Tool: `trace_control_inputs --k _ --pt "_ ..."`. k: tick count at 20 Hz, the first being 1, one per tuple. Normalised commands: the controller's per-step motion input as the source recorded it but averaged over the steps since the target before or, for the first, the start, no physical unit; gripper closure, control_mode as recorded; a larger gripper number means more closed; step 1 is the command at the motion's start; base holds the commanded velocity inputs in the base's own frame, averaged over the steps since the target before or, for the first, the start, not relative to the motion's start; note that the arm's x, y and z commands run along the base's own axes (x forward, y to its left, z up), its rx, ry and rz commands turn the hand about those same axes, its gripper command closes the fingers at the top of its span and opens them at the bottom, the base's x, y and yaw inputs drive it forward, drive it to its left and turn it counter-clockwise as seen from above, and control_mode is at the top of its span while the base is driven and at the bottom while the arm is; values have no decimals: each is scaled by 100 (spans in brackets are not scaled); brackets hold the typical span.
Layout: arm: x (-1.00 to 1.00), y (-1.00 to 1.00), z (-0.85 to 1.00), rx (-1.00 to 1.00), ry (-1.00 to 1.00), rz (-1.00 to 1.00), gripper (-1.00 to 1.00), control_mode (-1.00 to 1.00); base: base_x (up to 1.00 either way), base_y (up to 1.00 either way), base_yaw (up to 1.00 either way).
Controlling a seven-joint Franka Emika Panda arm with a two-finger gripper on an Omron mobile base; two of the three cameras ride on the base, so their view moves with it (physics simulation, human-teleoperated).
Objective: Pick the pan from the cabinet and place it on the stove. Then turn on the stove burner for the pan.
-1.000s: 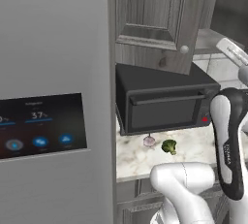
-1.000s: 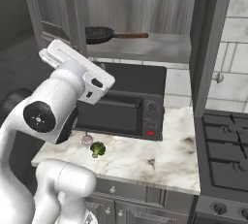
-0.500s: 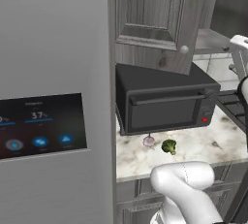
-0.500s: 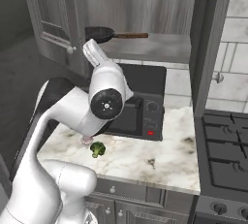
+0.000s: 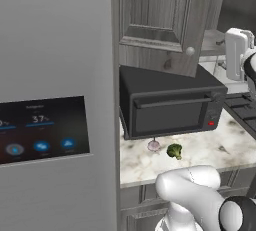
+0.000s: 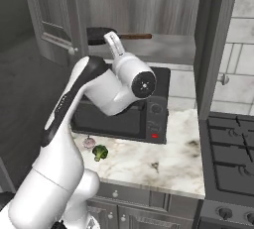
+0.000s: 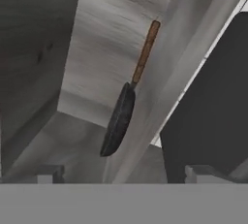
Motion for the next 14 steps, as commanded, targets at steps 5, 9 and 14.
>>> trace_control_inputs --k 5,9,14 --pt "61 10 -9 16 4 19 -100 -100 0 0 0" --pt "38 31 -6 10 3 18 -100 -100 0 0 0" --pt "13 47 -4 2 4 15 -100 -100 0 0 0"
